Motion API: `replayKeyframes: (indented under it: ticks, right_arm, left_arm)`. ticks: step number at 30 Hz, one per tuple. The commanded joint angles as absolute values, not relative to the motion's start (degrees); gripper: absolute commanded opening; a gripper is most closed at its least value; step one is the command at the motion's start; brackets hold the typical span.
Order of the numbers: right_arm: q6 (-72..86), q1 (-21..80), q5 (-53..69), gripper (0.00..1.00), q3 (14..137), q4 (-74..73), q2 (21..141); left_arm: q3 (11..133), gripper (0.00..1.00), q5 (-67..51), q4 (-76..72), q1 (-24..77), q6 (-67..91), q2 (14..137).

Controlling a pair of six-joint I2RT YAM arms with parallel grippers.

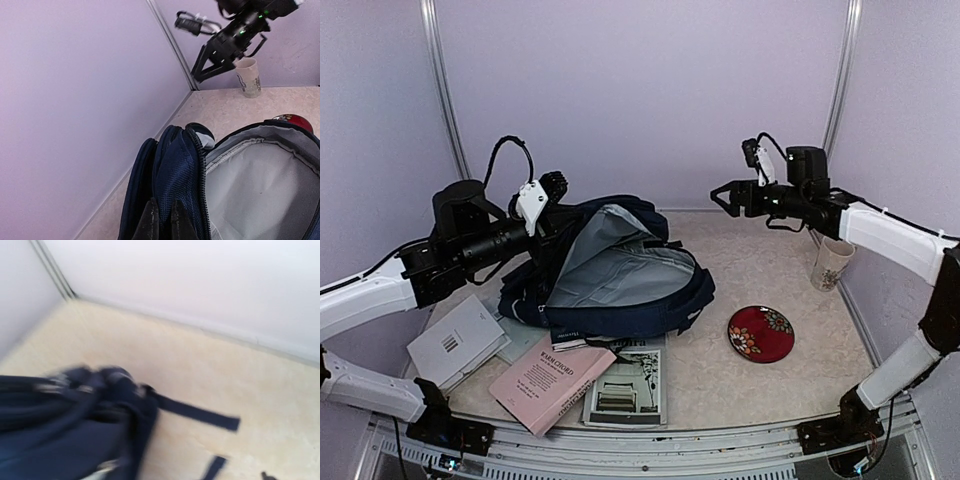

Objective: Pack the student bag
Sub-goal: Unzip the largest pocket of the student bag, then pick up the book from the center of the board.

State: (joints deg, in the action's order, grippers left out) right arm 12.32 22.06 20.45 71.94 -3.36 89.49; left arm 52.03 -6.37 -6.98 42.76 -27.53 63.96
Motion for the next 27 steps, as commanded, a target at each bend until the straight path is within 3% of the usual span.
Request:
replayKeyframes:
  ticks: [1,8,12,15,18,23,27]
  right_arm:
    - [20.2,28.2,15.7,0.84,66.1,-11.8,79.6]
    - [31.5,46.0,6.3,0.72,59.2,-27.2,67.0]
    - [38.3,53.9,14.1,0.68,49.0,-20.8,63.5]
    - [45.7,59.2,13.7,0.68,41.0,-10.3,67.2]
    - [53.1,62.2,10.1,0.75,37.8,-1.4,73.9]
    - [52.6,63.6,11.8,0.79,40.9,9.5,85.5]
    - [51.7,63.6,12.8,0.77,45.3,7.3,93.8]
  left_arm:
    - [52.7,0.00,1.2,-14.4,41.8,-23.2,63.5]
    - [53.2,0.00,6.2,-13.4,41.3,-20.7,63.8]
    - [52.7,0.00,5.8,-13.7,40.0,-19.8,62.8]
    - [52.4,0.00,5.7,-14.0,39.5,-19.8,61.9]
    - [52.0,0.00,5.1,-14.1,39.5,-20.0,61.8]
    - [51.8,0.00,4.2,-14.0,39.5,-20.0,62.4]
    - [51.7,0.00,4.0,-13.9,39.5,-20.2,62.4]
